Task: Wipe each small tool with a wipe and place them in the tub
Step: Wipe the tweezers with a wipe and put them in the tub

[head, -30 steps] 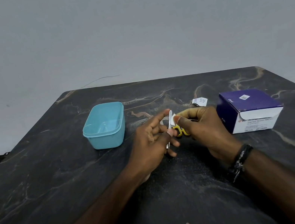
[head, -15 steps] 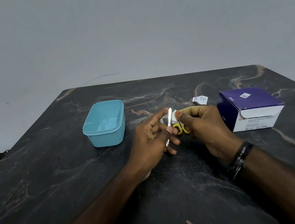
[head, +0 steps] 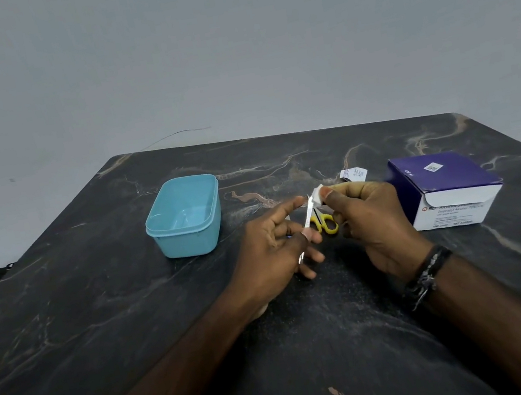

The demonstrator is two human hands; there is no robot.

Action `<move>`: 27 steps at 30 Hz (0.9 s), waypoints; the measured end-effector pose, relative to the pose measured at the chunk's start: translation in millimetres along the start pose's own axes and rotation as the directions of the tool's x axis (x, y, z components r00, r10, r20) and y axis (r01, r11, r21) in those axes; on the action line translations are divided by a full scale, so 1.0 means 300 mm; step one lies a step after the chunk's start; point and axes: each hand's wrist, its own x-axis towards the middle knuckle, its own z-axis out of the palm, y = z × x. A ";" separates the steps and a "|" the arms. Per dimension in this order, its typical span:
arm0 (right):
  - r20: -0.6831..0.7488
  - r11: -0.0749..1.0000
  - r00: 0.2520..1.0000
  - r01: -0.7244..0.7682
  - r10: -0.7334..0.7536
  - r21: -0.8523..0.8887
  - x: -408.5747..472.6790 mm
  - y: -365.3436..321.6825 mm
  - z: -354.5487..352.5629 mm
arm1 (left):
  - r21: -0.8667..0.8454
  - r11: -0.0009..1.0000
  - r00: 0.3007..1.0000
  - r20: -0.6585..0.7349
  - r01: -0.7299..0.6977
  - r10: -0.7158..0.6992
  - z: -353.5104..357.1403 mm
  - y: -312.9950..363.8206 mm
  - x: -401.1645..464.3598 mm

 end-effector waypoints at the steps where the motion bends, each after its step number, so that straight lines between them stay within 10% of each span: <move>1: 0.002 1.000 1.000 -0.001 0.001 0.005 -0.001 0.000 0.001 | 0.004 1.000 1.000 0.000 0.004 -0.004 -0.001 0.000 0.001; 27: 0.138 0.996 0.987 -0.090 0.085 0.029 -0.023 -0.009 0.018 | -0.022 0.999 0.999 -0.016 0.030 -0.031 0.009 0.005 0.002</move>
